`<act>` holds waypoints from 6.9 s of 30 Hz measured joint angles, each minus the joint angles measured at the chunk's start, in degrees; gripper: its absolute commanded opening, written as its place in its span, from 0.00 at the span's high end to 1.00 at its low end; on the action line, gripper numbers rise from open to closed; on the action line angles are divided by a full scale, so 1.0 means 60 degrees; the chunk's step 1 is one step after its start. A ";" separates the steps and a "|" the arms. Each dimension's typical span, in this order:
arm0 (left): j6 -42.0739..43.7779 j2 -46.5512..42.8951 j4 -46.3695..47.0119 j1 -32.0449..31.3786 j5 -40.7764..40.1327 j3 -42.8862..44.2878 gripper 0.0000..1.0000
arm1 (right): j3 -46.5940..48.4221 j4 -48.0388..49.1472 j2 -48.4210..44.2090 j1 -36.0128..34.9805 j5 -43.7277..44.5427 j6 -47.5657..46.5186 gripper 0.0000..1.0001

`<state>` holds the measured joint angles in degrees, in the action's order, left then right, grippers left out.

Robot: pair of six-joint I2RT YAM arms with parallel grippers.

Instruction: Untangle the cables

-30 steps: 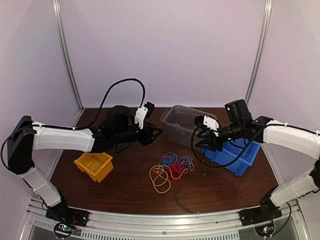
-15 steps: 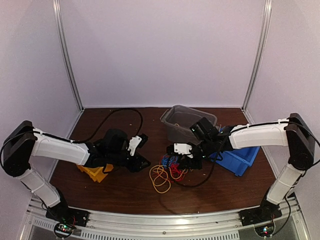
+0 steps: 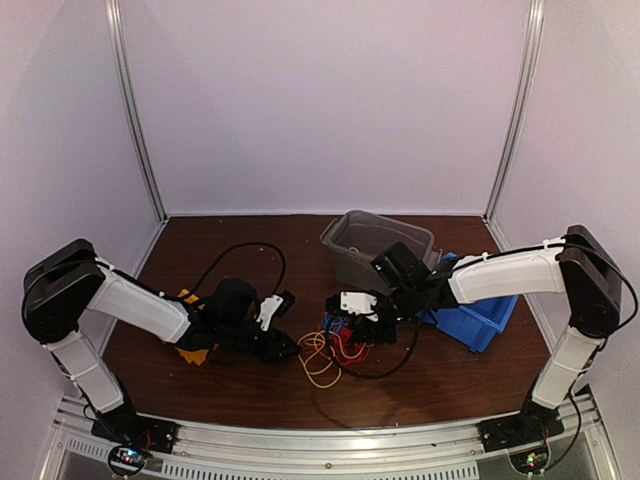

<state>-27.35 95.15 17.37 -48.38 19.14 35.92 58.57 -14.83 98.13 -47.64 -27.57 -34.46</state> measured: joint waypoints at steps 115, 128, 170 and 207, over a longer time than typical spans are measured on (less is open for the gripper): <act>0.2310 -0.6076 -0.2401 0.0000 -0.3661 0.4754 1.00 | 0.4448 0.1639 0.2033 0.0506 -0.5122 0.6564 0.83; 0.2255 -0.6455 -0.2375 0.0000 -0.3854 0.4422 0.80 | 0.5584 0.1206 0.2022 0.0772 -0.4987 0.6400 1.00; 0.1880 -0.6648 -0.2619 0.0000 -0.4972 0.2375 0.52 | 0.8011 0.2087 0.0244 0.5792 -0.3854 0.7442 1.00; 0.1814 -0.6156 -0.2539 0.0000 -0.5038 0.2033 0.52 | 0.2732 0.0827 0.0488 0.5362 -0.2987 0.4473 0.62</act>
<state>-16.47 58.22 2.13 -48.38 -11.09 48.12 74.96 -9.87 101.06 -15.46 -45.50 -7.62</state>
